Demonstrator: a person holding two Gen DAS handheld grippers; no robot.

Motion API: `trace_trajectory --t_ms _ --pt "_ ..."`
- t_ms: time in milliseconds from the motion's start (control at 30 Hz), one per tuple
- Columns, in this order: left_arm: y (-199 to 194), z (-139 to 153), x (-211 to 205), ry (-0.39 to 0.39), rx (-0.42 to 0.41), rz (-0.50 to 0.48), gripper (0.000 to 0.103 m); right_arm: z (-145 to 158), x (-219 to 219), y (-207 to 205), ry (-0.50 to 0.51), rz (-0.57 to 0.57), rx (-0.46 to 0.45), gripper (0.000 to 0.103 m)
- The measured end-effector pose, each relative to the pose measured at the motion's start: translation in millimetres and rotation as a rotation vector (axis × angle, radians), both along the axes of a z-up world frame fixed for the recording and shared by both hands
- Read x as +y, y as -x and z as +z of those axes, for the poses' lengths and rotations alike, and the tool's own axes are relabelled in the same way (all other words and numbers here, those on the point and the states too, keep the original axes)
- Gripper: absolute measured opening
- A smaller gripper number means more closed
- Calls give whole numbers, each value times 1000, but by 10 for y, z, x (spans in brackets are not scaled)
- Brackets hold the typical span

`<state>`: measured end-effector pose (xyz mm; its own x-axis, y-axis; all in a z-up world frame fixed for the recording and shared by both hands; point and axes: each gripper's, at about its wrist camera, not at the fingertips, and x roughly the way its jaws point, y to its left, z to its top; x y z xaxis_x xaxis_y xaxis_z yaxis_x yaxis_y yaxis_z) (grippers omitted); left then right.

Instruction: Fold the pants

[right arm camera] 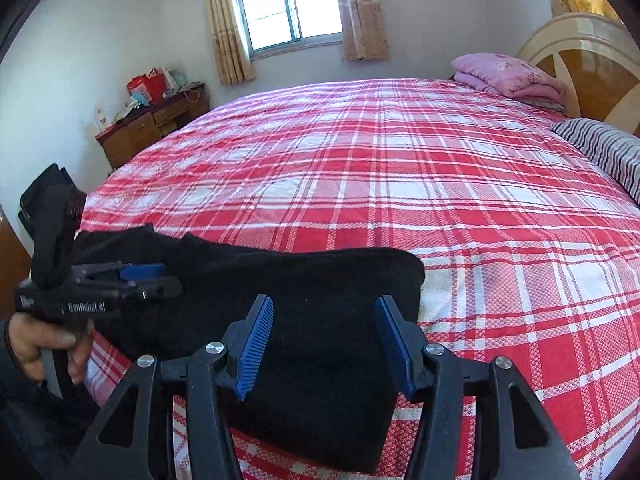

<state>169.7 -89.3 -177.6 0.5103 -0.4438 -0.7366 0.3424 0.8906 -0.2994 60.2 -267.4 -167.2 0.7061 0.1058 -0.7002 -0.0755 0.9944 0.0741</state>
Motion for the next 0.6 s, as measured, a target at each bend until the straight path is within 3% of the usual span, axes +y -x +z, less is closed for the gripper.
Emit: trace_trajectory --t_ms 33,133,300,433,600 --pt "4 -7 -43 -5 -5 -22 62 7 -15 2 -6 -6 -5 56" --pt "15 -5 -114 -31 -12 -72 15 43 -81 17 -30 -31 -26 56" --pt "62 112 169 90 27 -51 12 93 -228 41 -86 -92 -57 60" --pt "95 233 378 115 48 -18 12 144 -302 68 -126 -115 -86 62" --pt "17 80 537 123 112 20 12 234 -125 102 -154 19 -79 63"
